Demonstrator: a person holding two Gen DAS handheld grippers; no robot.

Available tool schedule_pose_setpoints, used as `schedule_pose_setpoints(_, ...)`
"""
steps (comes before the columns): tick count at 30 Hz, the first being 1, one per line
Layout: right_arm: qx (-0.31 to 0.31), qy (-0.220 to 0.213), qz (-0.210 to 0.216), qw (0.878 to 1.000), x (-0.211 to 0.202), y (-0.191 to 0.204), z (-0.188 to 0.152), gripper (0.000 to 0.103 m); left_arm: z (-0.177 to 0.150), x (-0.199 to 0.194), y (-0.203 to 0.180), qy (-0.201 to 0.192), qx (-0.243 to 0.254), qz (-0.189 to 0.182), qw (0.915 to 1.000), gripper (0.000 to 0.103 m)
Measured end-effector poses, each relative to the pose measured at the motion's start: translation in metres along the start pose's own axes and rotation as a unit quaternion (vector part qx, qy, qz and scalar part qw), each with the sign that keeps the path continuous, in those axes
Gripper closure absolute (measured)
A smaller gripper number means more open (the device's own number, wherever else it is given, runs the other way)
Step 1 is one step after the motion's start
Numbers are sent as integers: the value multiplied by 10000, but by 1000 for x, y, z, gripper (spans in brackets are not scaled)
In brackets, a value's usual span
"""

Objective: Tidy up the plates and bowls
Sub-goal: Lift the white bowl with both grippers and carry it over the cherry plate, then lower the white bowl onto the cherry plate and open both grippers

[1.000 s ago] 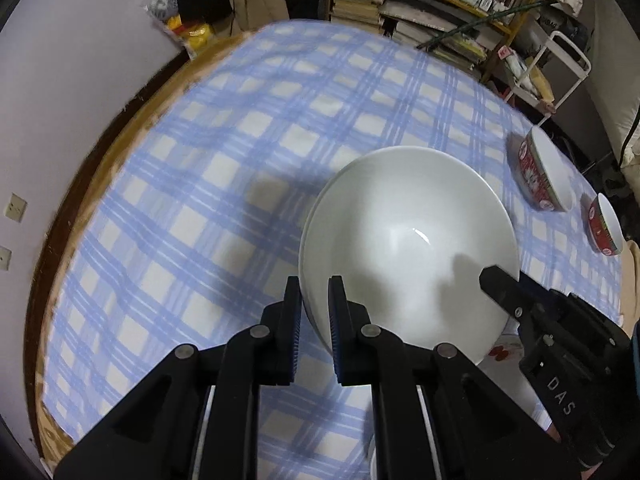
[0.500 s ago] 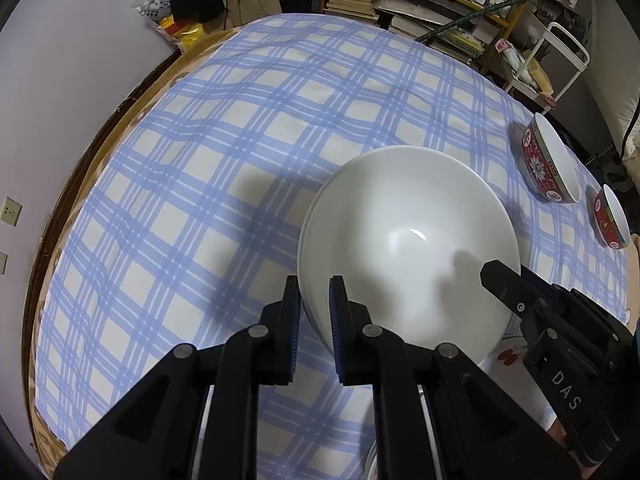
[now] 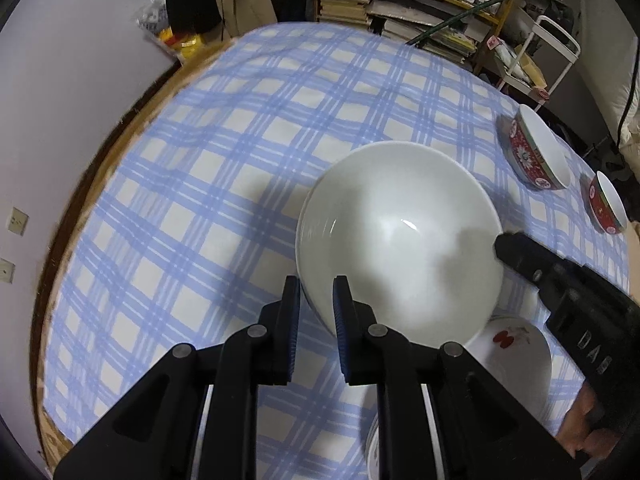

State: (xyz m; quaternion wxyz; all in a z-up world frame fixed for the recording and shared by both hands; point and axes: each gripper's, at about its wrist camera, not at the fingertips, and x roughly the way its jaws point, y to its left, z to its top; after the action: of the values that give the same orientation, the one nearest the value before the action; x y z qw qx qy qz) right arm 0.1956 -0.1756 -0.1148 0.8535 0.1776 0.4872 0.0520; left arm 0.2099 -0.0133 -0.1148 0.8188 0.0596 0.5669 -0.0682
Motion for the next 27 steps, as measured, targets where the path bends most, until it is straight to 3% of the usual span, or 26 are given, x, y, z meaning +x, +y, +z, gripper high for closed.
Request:
schedule_pose_setpoints(13, -97, -718, -464, 9963, -78, -4, 17, 86, -1, -87, -21, -877, 421, 395, 9945, 76)
schedule_pose_setpoints(15, -125, -829, -544, 9950, -92, -3, 19, 80, 1, -99, -25, -1006, 486, 419, 9929, 74)
schedule_pose_setpoints(17, -107, -988, -596, 9933, -107, -4, 22, 68, 5, -113, -31, -1161, 579, 472, 9904, 70)
schedule_pose_setpoints(21, -94, -1247, -710, 9896, -132, -10, 28, 58, 10, -139, -46, -1481, 661, 465, 9857, 58)
schedule_pose_setpoints(22, -61, -1270, -734, 9892, -136, -12, 29, 46, 11, -144, -50, -1548, 678, 467, 9845, 56)
schedule_pose_setpoints(24, 42, -1339, -800, 9878, -145, -19, 32, 30, 14, -152, -58, -1660, 719, 475, 9824, 50)
schedule_pose_setpoints(27, 165, -1436, -927, 9852, -156, -33, 38, 18, 17, -159, -70, -1808, 748, 439, 9797, 31)
